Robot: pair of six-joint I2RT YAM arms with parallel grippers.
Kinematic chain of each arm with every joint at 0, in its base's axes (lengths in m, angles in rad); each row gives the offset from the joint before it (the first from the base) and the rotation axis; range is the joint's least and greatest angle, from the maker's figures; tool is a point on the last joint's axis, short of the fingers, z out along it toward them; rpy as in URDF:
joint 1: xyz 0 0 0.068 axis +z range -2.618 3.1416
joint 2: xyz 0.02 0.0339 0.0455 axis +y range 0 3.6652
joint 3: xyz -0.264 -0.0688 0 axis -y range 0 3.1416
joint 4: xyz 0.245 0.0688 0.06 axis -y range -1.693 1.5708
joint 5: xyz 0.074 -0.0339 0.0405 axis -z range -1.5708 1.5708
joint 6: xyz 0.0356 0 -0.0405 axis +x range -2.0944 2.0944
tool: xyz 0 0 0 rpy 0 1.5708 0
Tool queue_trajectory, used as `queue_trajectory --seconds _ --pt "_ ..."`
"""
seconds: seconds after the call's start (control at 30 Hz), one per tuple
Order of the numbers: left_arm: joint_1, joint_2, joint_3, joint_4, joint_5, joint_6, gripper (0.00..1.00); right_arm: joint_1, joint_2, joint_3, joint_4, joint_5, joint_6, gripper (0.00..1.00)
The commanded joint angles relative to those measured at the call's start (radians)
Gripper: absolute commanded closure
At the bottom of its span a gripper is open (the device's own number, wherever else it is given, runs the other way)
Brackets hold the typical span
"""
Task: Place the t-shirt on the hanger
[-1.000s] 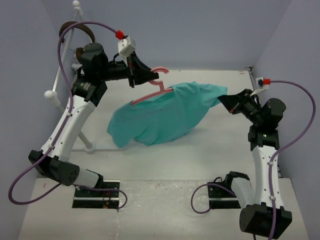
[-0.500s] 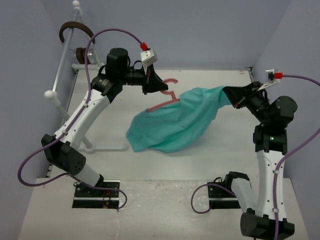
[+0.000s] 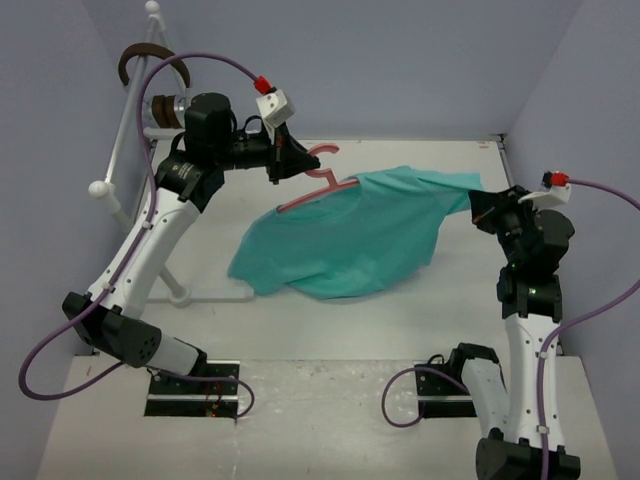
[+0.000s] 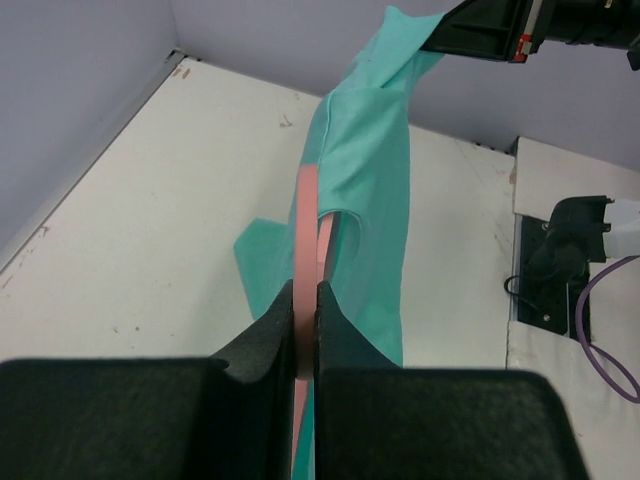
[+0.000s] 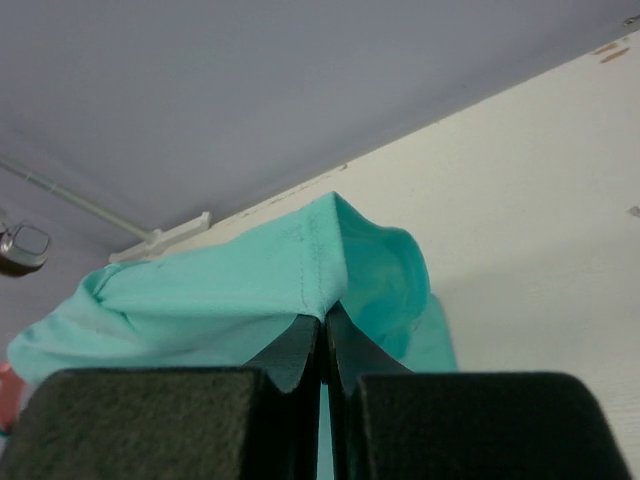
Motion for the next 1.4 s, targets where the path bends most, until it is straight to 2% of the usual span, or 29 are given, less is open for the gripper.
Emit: queue_trajectory --seconds 0.0,0.17,0.5,0.63,0.73,0.87,1.03,1.2,1.3,1.37 --pt "0.028 -0.038 0.032 0.011 -0.024 0.015 1.0 -0.021 0.013 -0.018 0.009 0.185 -0.014 1.0" --pt "0.042 -0.053 0.032 0.034 0.011 -0.002 1.0 -0.027 0.028 -0.041 0.008 0.249 -0.007 1.0" --pt "0.062 -0.063 0.048 0.046 0.072 -0.032 1.0 -0.043 0.093 -0.126 0.046 0.266 0.028 1.0" --pt "0.07 -0.071 0.048 0.056 0.074 -0.038 1.0 -0.052 0.114 -0.151 0.086 0.198 0.017 1.0" --pt "0.07 -0.061 0.047 0.084 0.104 -0.066 1.0 -0.052 0.124 -0.143 0.118 0.03 -0.015 1.0" --pt "0.083 -0.058 0.062 0.079 0.093 -0.07 1.0 -0.096 0.136 -0.152 0.106 0.102 0.0 1.0" --pt "0.139 -0.079 0.11 0.065 0.092 -0.075 1.0 -0.175 0.2 -0.173 0.123 0.048 0.048 1.0" --pt "0.145 -0.077 0.142 0.054 0.099 -0.071 1.0 -0.192 0.197 -0.147 0.126 0.019 0.054 1.0" --pt "0.146 -0.067 0.128 0.064 0.109 -0.072 1.0 -0.195 0.183 -0.141 0.116 0.058 0.057 1.0" --pt "0.146 -0.063 0.123 0.072 0.117 -0.082 1.0 -0.194 0.178 -0.145 0.146 0.01 0.048 1.0"
